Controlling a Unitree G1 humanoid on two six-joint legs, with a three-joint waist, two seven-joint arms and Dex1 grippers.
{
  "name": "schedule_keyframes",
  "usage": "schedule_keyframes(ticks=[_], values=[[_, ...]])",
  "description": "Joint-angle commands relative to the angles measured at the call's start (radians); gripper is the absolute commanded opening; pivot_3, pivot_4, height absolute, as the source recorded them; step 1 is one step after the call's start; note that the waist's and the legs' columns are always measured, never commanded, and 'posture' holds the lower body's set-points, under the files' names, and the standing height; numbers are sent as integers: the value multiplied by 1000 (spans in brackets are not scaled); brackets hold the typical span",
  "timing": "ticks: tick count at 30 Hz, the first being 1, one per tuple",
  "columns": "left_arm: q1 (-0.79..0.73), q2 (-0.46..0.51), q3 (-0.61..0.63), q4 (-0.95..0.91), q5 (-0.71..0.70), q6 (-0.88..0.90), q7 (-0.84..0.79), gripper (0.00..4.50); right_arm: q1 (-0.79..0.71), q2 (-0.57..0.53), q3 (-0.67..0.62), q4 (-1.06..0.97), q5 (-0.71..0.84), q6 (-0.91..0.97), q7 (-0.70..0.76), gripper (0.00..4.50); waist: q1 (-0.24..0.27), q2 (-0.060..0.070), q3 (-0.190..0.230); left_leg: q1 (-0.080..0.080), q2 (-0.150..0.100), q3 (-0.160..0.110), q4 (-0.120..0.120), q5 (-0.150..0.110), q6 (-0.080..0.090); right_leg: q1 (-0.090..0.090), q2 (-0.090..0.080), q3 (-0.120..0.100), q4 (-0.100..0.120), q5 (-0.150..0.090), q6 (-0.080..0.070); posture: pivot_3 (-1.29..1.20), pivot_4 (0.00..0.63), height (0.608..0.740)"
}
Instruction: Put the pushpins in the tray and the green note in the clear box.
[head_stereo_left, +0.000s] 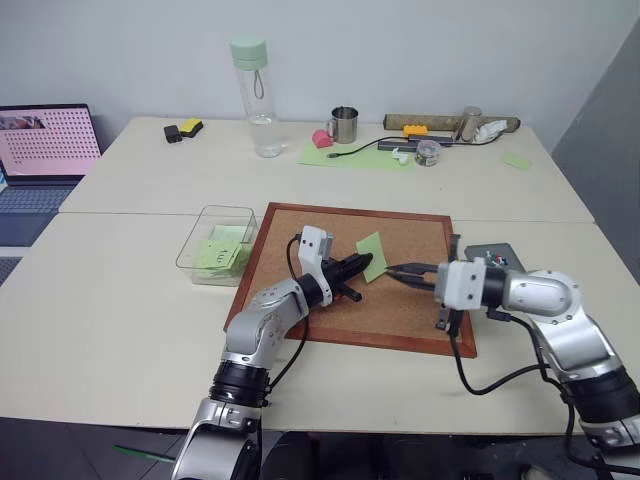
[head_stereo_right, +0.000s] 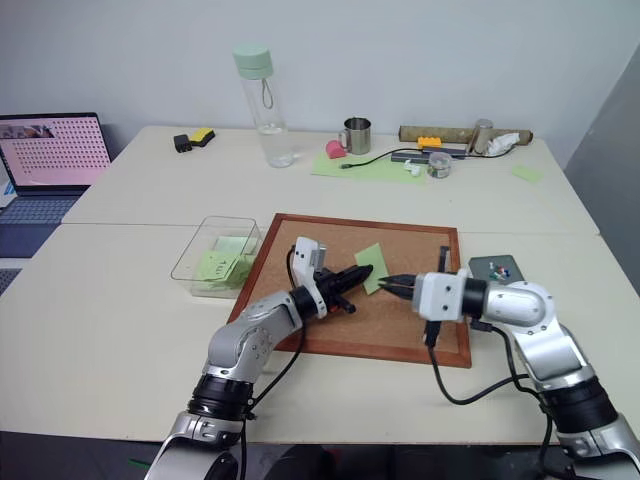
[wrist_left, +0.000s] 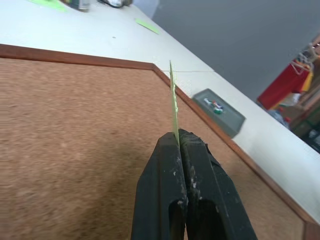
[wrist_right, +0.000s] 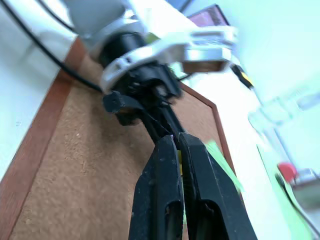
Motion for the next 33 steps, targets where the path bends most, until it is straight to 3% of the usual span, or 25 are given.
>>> schedule_keyframes(ticks=[1,11,15,23,27,33], values=[[-23,-7,24,-23,-3,-31,7,22,13,-36,-135,12,35,165,-85,0,2,0,0,0,0,0,0,0,0,0,0,0,0,0,0,0,150,740],[-15,22,19,-91,3,-36,-2,22,-1,-48,-240,228,-23,509,-293,0,5,0,0,0,0,1,0,0,0,0,0,1,0,0,0,0,150,740],[-9,30,14,-110,6,-36,0,0,-3,-50,-252,257,-5,605,-307,806,5,0,0,0,0,1,0,-1,1,0,0,1,0,0,0,0,150,740],[-3,36,21,-111,8,-39,8,0,-5,-49,-256,236,3,640,-309,2928,5,0,0,0,0,1,0,-1,2,0,0,1,0,0,0,0,150,740],[1,72,34,-192,29,-48,33,0,-25,-93,-258,164,48,582,-215,3732,1,0,0,0,0,1,0,-1,2,0,0,1,0,0,0,0,150,740],[45,196,108,-382,123,-83,141,0,-79,-139,-242,-18,222,529,28,3732,-10,0,1,0,0,1,-1,-1,3,0,1,1,0,0,0,0,150,740]])
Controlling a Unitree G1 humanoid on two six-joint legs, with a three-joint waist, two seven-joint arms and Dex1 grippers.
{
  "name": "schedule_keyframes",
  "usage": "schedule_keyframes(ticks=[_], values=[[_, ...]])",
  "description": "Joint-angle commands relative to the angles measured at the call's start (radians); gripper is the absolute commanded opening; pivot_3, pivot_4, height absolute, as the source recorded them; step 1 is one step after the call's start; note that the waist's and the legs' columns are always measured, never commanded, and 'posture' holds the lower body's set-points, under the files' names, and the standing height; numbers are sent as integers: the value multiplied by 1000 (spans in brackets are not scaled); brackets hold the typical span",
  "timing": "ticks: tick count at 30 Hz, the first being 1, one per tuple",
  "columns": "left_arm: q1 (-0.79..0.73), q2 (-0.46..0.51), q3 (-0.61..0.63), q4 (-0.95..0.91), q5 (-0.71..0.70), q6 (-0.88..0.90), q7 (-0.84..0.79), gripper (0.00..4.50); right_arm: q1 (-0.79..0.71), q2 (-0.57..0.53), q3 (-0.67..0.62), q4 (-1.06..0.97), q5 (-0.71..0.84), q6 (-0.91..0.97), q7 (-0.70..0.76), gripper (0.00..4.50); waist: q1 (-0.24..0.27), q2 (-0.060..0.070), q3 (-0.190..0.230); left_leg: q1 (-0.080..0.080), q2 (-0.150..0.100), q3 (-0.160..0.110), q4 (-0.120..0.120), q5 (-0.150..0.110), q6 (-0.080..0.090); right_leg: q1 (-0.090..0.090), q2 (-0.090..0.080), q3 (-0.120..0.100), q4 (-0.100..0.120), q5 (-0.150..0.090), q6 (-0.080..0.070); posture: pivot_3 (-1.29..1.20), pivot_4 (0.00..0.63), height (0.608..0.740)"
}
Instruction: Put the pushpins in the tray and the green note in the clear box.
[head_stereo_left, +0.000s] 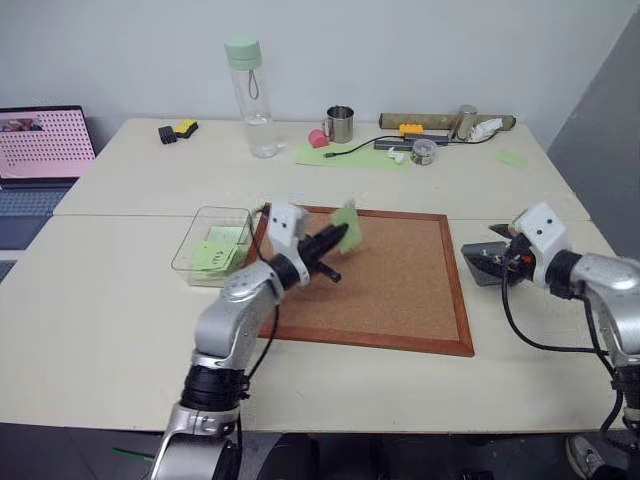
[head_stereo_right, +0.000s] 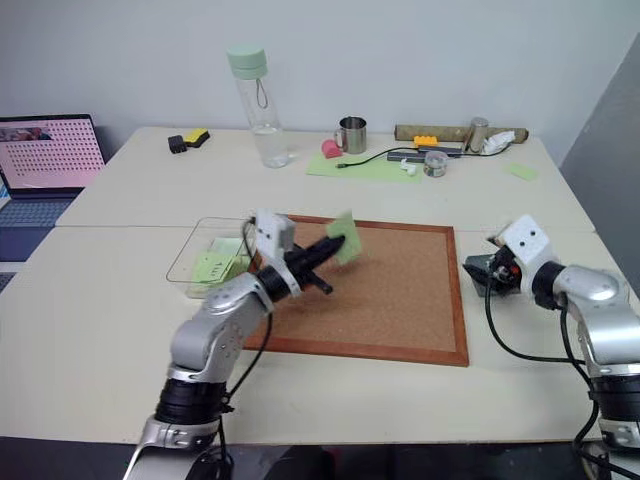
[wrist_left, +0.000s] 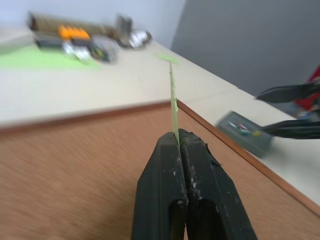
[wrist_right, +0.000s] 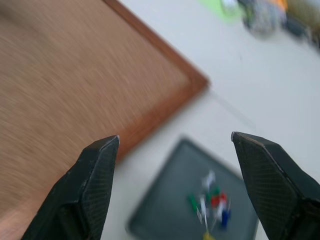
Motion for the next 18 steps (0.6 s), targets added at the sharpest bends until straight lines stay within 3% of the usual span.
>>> schedule_keyframes(ticks=[1,5,10,16,18], values=[[19,76,75,-106,73,-50,69,0,-65,-24,-10,-153,137,8,131,3732,1,0,0,0,0,0,0,0,0,0,0,0,0,0,0,0,150,740],[20,147,184,-104,135,-63,178,0,-178,-7,18,-221,264,124,186,3732,2,-1,1,0,0,-1,0,0,0,0,0,0,0,0,0,0,150,740],[29,207,243,-46,217,-35,275,0,-252,9,63,-201,278,151,195,3732,19,-2,1,-2,0,-3,1,-1,1,0,-1,-3,-3,0,0,0,150,740],[49,239,226,20,248,12,281,0,-271,12,88,-189,272,149,196,3732,27,-2,1,-2,0,-3,0,-1,1,0,-1,-3,-4,0,0,0,150,740],[54,238,234,35,256,26,294,392,-271,9,87,-190,274,148,197,3837,27,-2,1,-3,0,-3,0,-1,1,0,-1,-3,-4,0,0,0,150,740]])
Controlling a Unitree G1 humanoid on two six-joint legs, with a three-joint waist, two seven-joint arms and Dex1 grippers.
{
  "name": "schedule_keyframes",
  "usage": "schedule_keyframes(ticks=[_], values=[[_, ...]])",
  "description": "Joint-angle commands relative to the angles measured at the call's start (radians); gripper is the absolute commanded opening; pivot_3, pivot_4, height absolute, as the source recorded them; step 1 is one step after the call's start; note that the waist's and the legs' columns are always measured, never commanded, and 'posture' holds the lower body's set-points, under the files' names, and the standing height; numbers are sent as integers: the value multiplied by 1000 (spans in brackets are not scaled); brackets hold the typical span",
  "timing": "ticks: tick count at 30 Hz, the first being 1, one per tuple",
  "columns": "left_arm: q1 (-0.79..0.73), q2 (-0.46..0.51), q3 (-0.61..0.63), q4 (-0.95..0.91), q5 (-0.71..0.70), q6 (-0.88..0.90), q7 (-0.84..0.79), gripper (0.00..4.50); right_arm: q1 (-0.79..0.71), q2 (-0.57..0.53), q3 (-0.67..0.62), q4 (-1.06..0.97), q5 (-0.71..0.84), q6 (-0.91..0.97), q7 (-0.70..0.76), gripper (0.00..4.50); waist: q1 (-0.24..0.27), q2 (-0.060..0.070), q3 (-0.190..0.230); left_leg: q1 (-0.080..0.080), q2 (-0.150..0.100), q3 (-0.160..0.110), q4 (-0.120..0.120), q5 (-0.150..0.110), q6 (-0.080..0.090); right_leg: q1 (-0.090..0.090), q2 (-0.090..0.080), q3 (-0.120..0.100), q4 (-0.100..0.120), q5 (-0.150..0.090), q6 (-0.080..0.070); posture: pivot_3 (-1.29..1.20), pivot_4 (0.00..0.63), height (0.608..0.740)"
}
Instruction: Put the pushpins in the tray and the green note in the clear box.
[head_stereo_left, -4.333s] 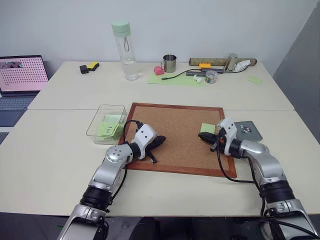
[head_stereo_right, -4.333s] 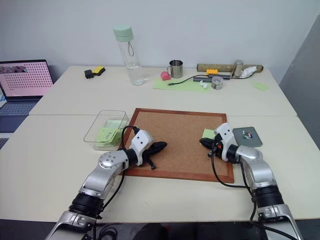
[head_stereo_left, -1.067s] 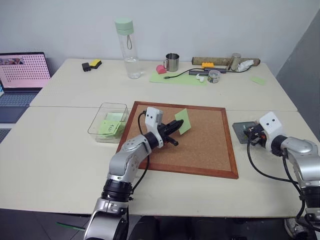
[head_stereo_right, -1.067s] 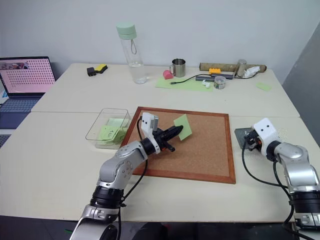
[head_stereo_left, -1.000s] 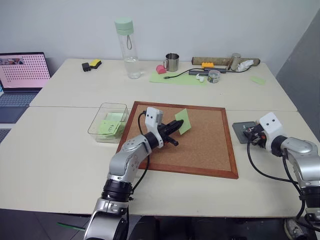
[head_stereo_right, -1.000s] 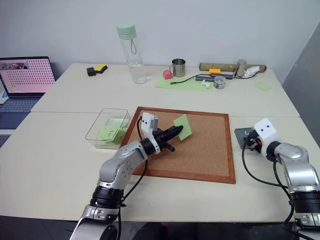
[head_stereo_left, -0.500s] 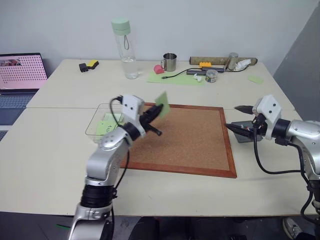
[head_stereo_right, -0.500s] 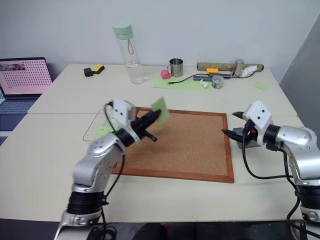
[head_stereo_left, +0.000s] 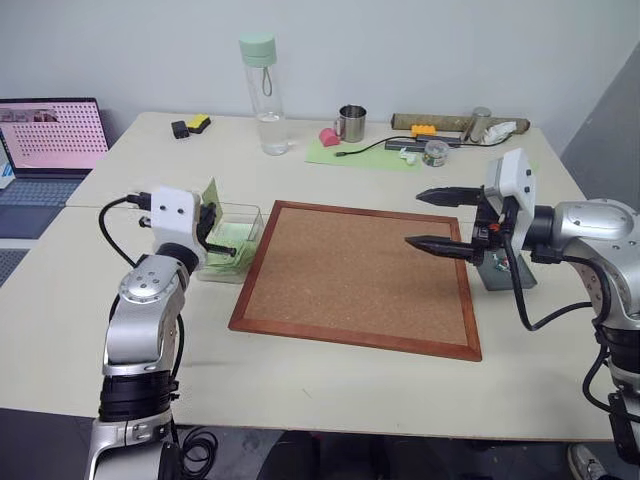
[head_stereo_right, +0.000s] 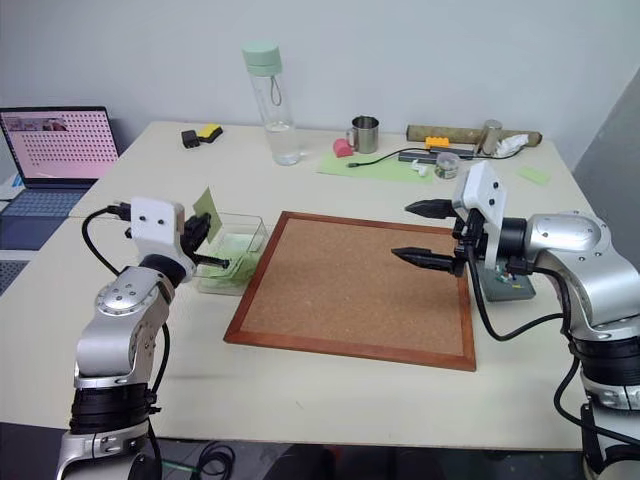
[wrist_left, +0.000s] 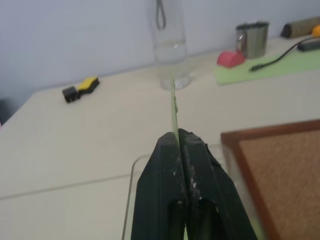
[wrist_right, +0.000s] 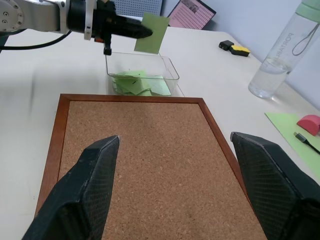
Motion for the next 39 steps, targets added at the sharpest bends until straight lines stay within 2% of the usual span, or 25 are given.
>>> schedule_keyframes(ticks=[1,7,15,16,17,20,22,26,29,34,39], values=[[-4,11,14,-1,18,13,24,523,-21,-11,-17,-23,7,-5,6,3837,-1,0,0,0,0,0,0,0,0,0,0,0,0,0,0,0,150,740],[2,8,-3,-27,-10,6,-19,1637,-5,-25,-28,-34,11,-2,9,3837,-1,0,0,0,0,0,0,0,0,0,0,0,0,0,0,0,150,740],[34,72,7,-114,8,4,-67,3094,12,-46,-34,-21,-9,-27,10,3837,-2,0,0,0,0,0,0,0,0,0,0,0,0,0,0,0,150,740],[38,78,11,-132,-2,9,-76,3126,15,-50,-35,-19,-11,-31,11,3837,-2,0,0,0,0,0,0,0,0,0,0,0,0,0,0,0,150,740],[41,86,16,-149,-12,20,-85,3395,17,-53,-36,-17,-13,-34,11,3837,-2,0,0,0,0,0,0,0,0,0,0,0,0,0,0,0,150,740],[43,128,64,-201,-101,85,-164,3674,29,-74,-55,-12,-12,-31,15,3837,-2,0,0,0,0,0,0,0,0,0,0,0,0,0,0,0,150,740],[63,210,97,-215,-135,117,-249,3961,48,-104,-79,-10,-6,-25,26,3837,-2,0,1,0,0,0,0,0,0,0,0,0,0,0,0,0,150,740],[205,466,164,-175,-125,58,-484,3961,131,-215,-132,5,-5,-16,91,3837,-6,2,2,0,0,0,-2,0,0,-1,0,0,-1,-1,-1,0,150,740],[311,579,248,-103,-83,-27,-567,3961,220,-291,-184,51,-41,-59,123,3837,-6,2,3,0,0,0,-3,0,1,-1,-1,0,-2,-1,-2,0,150,740],[376,629,362,52,-134,-123,-705,3961,384,-369,-300,135,-89,-122,155,3837,-1,4,3,0,1,0,-3,-1,1,0,-1,-1,-2,-1,-2,0,150,740],[394,637,377,133,-160,-162,-786,3961,496,-383,-383,158,-102,-147,162,3837,-2,5,4,0,1,1,-3,-1,2,0,-2,-1,-2,-1,-2,0,150,740]])
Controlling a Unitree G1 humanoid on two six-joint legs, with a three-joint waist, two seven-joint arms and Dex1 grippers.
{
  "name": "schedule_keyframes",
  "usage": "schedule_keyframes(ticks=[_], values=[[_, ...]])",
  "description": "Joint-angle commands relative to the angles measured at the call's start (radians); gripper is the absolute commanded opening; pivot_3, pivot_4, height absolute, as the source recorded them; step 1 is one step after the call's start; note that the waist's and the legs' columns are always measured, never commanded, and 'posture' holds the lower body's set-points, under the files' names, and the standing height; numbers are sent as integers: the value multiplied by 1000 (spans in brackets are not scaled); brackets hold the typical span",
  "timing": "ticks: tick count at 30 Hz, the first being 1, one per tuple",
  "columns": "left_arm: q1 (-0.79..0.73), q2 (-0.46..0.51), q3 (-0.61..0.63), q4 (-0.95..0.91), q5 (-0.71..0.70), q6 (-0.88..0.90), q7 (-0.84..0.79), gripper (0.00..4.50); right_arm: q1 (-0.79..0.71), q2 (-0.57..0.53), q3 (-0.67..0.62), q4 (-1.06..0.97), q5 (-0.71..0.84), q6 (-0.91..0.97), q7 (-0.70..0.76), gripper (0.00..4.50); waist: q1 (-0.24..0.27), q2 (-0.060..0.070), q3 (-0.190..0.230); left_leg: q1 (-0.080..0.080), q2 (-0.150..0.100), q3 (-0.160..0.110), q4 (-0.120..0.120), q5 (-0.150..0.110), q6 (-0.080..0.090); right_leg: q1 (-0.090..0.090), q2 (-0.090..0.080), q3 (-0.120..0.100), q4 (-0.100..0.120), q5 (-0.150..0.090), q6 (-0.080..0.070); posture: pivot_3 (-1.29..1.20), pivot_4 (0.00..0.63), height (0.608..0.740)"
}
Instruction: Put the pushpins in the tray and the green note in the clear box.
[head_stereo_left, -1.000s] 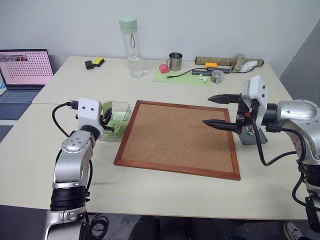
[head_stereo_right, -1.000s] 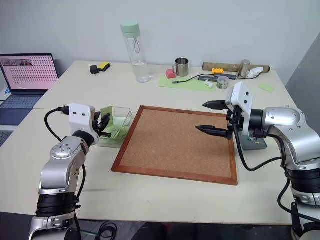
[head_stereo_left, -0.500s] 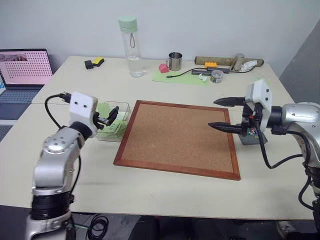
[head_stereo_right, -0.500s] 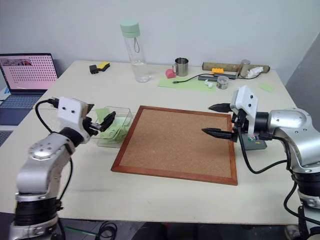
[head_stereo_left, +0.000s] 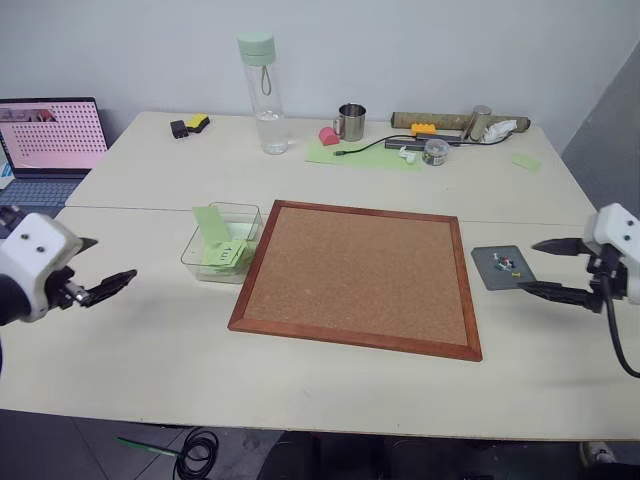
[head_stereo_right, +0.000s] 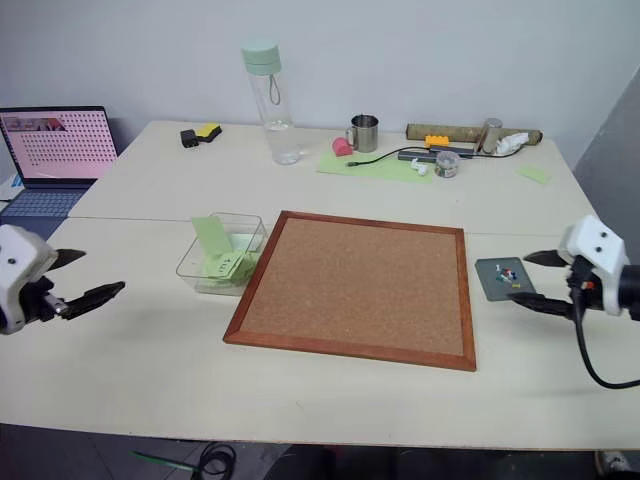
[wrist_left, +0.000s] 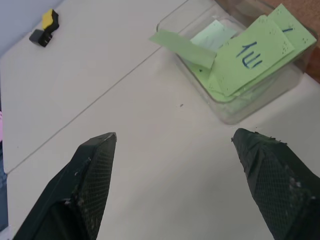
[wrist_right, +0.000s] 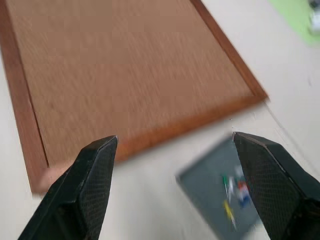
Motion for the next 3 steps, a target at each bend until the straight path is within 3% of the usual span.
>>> schedule_keyframes(ticks=[1,3], values=[[-8,21,33,23,-39,-30,-66,3961,45,-19,-83,-18,1,-33,14,3837,-1,0,0,0,0,0,0,0,0,0,0,0,0,0,0,0,150,740],[-18,17,22,37,-41,-40,-74,3961,58,-16,-91,-21,-1,-38,10,3837,-1,0,0,0,0,0,0,0,0,0,0,0,1,0,0,0,150,740]])
